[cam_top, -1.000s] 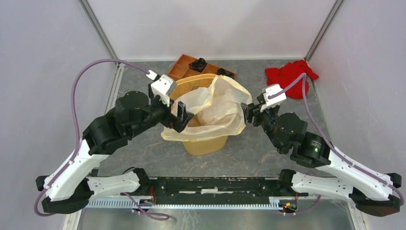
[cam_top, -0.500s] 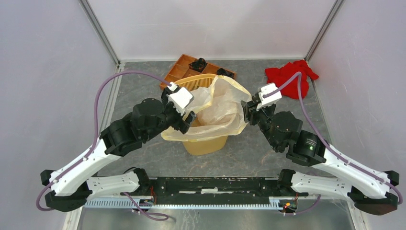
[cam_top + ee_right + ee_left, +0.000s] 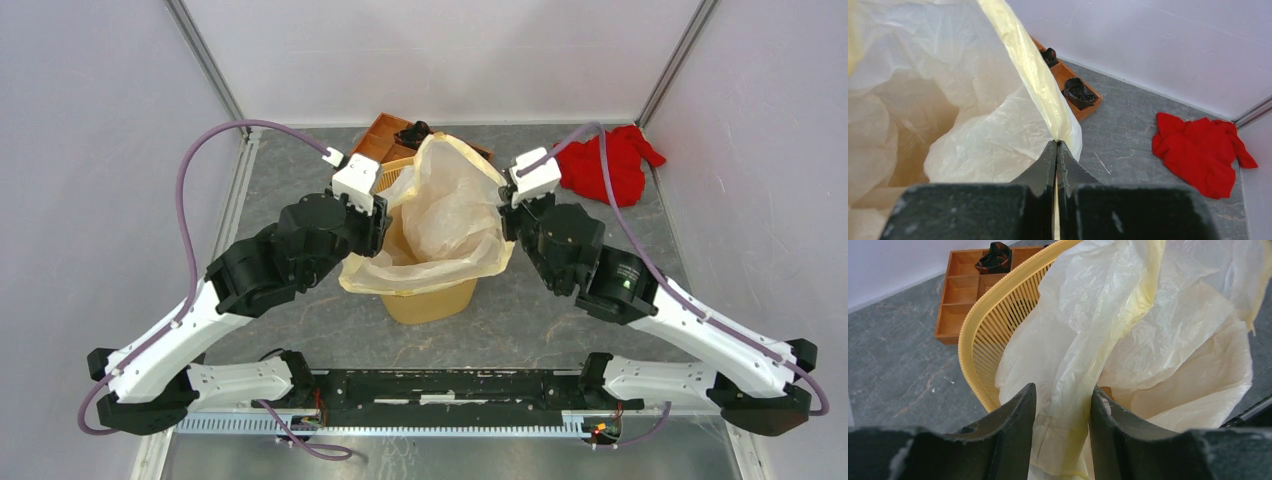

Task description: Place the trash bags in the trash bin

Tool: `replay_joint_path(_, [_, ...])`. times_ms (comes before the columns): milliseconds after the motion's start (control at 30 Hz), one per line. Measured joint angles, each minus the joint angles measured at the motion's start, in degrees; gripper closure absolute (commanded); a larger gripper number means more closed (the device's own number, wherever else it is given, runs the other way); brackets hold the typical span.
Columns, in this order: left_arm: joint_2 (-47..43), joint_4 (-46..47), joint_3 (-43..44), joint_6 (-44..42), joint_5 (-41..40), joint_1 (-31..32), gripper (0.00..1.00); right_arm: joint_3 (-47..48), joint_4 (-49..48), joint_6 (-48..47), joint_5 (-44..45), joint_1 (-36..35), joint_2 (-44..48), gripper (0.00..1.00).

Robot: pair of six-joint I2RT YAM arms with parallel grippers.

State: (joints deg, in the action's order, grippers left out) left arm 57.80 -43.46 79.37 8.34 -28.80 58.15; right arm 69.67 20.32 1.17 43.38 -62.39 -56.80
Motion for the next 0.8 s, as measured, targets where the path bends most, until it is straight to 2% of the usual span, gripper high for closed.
replay_joint_path(133, [0.46, -2.32, 2.25, 4.44, -0.94, 0.0, 0.5, 2.01, 0.44, 0.46, -5.14, 6.1, -3.23, 1.0])
replay_joint_path(233, [0.76, -3.45, 3.06, 6.95, -1.27, 0.0, 0.43, 2.01, 1.22, 1.18, -10.49, 12.63, -5.05, 1.0])
replay_joint_path(333, [0.96, -4.57, 3.56, 8.41, -1.29, 0.0, 0.4, 2.01, 1.64, 1.66, -14.49, 15.41, -6.47, 1.0])
replay_joint_path(433, [1.31, -5.16, 4.55, 9.33, -1.88, 0.0, 0.42, 2.01, 1.66, 2.03, -18.47, 17.05, -7.65, 1.0])
replay_joint_path(633, [1.75, -6.25, 6.19, 9.7, -3.5, -0.28, 0.86, 2.21, 1.64, 2.29, -22.88, 19.5, -8.98, 1.0])
replay_joint_path(700, [2.19, -6.51, 6.43, 9.84, -4.48, -0.55, 0.92, 2.21, 1.62, 2.45, -23.8, 20.15, -9.11, 1.0])
replay_joint_path(800, [3.3, -7.15, 6.62, 9.81, -5.75, -1.73, 0.94, 2.23, 1.55, 2.47, -24.85, 21.16, -9.46, 1.0])
